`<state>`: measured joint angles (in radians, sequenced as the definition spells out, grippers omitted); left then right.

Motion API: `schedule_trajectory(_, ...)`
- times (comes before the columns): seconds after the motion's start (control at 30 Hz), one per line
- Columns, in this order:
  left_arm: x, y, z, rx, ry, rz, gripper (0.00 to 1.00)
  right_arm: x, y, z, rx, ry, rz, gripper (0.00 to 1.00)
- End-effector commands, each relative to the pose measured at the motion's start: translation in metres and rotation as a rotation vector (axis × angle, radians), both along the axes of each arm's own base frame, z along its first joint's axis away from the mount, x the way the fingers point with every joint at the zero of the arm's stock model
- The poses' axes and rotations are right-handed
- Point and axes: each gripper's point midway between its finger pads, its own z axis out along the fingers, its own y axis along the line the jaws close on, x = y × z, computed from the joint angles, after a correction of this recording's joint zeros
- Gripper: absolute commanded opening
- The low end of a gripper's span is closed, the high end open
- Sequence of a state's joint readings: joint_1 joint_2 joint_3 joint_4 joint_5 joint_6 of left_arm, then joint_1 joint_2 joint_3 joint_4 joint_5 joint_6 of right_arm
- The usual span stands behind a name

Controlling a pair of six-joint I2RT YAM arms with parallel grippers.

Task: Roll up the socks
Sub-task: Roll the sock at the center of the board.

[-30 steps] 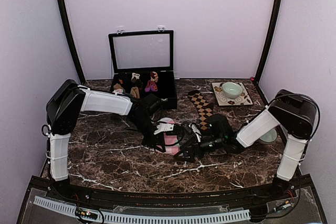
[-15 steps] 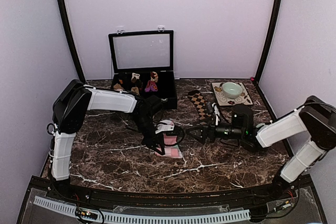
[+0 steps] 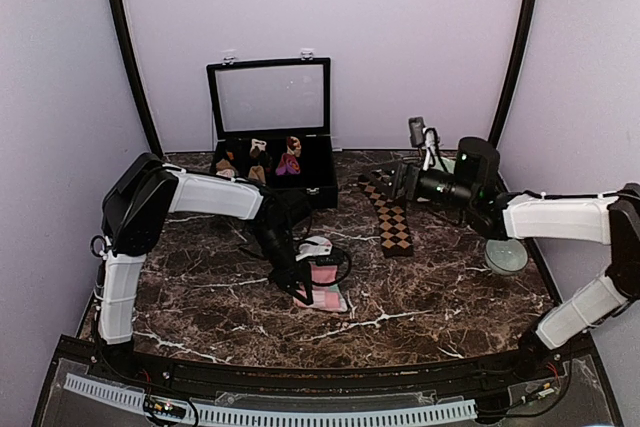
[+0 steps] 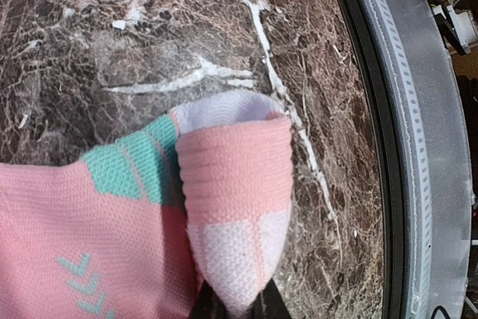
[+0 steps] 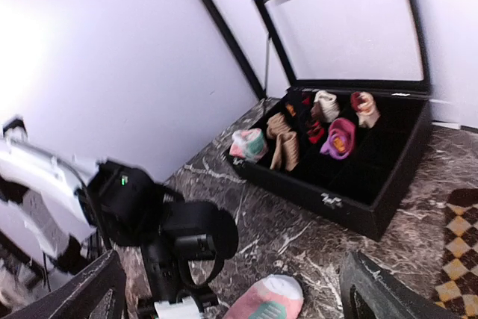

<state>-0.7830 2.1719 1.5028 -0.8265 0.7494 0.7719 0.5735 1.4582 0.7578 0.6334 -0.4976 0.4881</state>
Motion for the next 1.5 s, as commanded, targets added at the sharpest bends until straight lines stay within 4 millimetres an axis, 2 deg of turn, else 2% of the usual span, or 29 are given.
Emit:
schedule_trajectory(0.0,-0.015,0.035,-0.043,0.214,0.061,0.005,0.0,0.022,-0.061,-0.02,-0.125,0.195,-0.274,0.99)
schedule_trajectory(0.07,-0.013,0.032,-0.041,0.204,0.058,0.008,0.0,0.009,-0.053,-0.013,-0.108,0.128,-0.178,0.99)
schedule_trajectory(0.13,-0.013,0.032,-0.041,0.202,0.063,0.008,0.0,-0.003,-0.043,-0.029,-0.212,0.07,-0.151,0.99)
schedule_trajectory(0.2,-0.014,0.031,-0.042,0.206,0.07,0.008,0.0,-0.04,-0.023,-0.053,-0.389,-0.139,-0.115,0.99)
schedule_trajectory(0.23,-0.014,0.032,-0.044,0.211,0.074,0.007,0.0,-0.058,-0.022,-0.07,-0.437,-0.188,-0.089,0.99)
schedule_trajectory(0.27,-0.014,0.033,-0.045,0.216,0.08,0.008,0.0,-0.078,-0.012,-0.076,-0.476,-0.302,-0.055,0.98)
schedule_trajectory(0.33,-0.015,0.034,-0.046,0.221,0.094,0.013,0.0,-0.111,-0.006,-0.092,-0.516,-0.418,0.027,0.93)
schedule_trajectory(0.43,-0.012,0.035,-0.051,0.241,0.111,0.034,0.0,-0.146,0.001,-0.099,-0.501,-0.532,0.124,0.83)
schedule_trajectory(0.5,-0.01,0.034,-0.052,0.244,0.135,0.05,0.0,-0.161,0.01,-0.105,-0.526,-0.587,0.193,0.74)
schedule_trajectory(0.6,-0.009,0.035,-0.055,0.256,0.166,0.061,0.0,-0.178,0.029,-0.12,-0.59,-0.635,0.29,0.68)
schedule_trajectory(0.7,-0.01,0.034,-0.059,0.261,0.182,0.061,0.0,-0.187,0.05,-0.134,-0.606,-0.655,0.369,0.63)
schedule_trajectory(0.8,-0.011,0.034,-0.061,0.263,0.199,0.069,0.0,-0.19,0.074,-0.137,-0.592,-0.681,0.431,0.61)
schedule_trajectory(1.03,-0.013,0.041,-0.066,0.287,0.205,0.059,0.0,-0.175,0.104,-0.164,-0.642,-0.67,0.458,0.6)
schedule_trajectory(1.27,-0.013,0.044,-0.068,0.294,0.197,0.054,0.0,-0.153,0.11,-0.182,-0.688,-0.631,0.44,0.6)
schedule_trajectory(1.33,-0.013,0.045,-0.068,0.294,0.197,0.052,0.0,-0.16,0.113,-0.189,-0.693,-0.708,0.538,0.5)
schedule_trajectory(1.47,-0.014,0.045,-0.067,0.29,0.198,0.046,0.03,-0.157,0.107,-0.208,-0.722,-0.665,0.573,0.44)
